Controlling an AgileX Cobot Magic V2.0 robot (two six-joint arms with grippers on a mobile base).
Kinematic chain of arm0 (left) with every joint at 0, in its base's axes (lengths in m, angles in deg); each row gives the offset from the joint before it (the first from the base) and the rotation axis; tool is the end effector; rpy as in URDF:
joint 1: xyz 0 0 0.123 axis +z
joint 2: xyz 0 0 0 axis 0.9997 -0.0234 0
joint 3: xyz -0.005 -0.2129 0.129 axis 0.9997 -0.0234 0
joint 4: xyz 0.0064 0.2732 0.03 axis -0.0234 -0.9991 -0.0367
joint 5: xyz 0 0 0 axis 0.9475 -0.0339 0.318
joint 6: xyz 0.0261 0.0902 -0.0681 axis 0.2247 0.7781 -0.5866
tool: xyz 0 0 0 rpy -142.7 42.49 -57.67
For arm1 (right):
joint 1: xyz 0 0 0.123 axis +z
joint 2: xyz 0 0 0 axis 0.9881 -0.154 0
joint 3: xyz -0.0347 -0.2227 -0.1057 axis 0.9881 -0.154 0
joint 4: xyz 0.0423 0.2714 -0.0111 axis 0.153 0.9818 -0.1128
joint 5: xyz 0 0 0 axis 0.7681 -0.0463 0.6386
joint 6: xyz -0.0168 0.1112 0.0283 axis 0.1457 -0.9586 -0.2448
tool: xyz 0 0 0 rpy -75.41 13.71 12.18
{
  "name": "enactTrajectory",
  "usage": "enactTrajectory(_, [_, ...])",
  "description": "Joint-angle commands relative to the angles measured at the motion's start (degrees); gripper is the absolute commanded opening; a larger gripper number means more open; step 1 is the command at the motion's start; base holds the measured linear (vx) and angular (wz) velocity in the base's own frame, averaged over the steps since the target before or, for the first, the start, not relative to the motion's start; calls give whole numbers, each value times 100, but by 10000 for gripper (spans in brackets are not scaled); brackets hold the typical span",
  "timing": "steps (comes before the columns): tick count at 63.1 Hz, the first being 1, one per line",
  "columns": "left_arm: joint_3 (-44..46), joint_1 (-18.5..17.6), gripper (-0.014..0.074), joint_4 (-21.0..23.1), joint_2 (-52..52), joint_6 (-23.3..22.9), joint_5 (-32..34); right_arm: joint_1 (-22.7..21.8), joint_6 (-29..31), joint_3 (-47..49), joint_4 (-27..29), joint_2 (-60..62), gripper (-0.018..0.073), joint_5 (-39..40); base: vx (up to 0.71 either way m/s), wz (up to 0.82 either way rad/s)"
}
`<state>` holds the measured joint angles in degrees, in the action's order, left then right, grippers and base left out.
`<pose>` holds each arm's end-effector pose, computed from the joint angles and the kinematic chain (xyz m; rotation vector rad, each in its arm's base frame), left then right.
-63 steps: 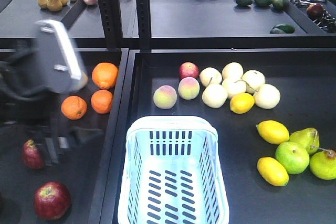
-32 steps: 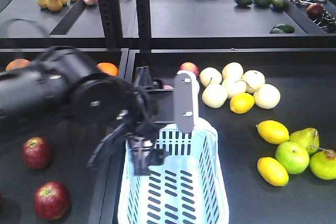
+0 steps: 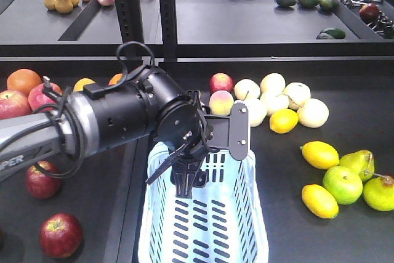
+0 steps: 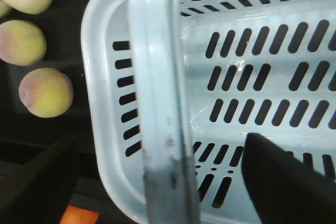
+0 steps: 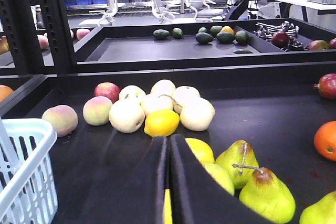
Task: Pick three apples into basket with both arms
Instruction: 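Close the left gripper on the basket handle and lift it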
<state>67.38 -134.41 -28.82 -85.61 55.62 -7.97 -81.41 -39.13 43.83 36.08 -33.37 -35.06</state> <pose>0.3121 -0.2983 0.1848 2.0004 1.7982 0.2140 0.1414 -0.0018 0.1893 0.0197 1.6418 -0.0034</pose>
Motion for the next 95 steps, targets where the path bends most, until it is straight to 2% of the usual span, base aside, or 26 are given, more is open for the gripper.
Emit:
enactTrajectory(1, [209, -39, 549, -323, 236, -278, 166, -25, 5, -73, -56, 73, -9, 436, 0, 0])
enactTrajectory(9, [209, -39, 484, -593, 210, -530, 156, -25, 5, -73, -56, 73, -9, 436, 0, 0])
enactTrajectory(17, [209, -39, 383, -598, 210, -530, 125, -25, 5, -73, -56, 73, -9, 436, 0, 0])
enactTrajectory(22, [209, -39, 281, -593, 210, -530, 125, -25, 5, -73, -56, 73, -9, 436, 0, 0])
enactTrajectory(33, [209, -39, -6, -594, 210, -525, 47, -25, 5, -73, -56, 73, -9, 436, 0, 0])
enactTrajectory(56, [209, -39, -8, -605, 841, -519, -60, -25, 5, -73, -56, 73, -9, 436, 0, 0])
enactTrajectory(72, [229, -39, -8, -970, 1877, -513, -292, -25, 5, -73, -56, 73, -9, 436, 0, 0])
enactTrajectory(82, [557, -39, -8, -1066, 2487, -519, -880, -25, 5, -73, -56, 73, -9, 436, 0, 0])
enactTrajectory(95, [1176, -39, -8, -1213, 3029, -506, -1959, -25, 5, -73, -56, 73, -9, 436, 0, 0])
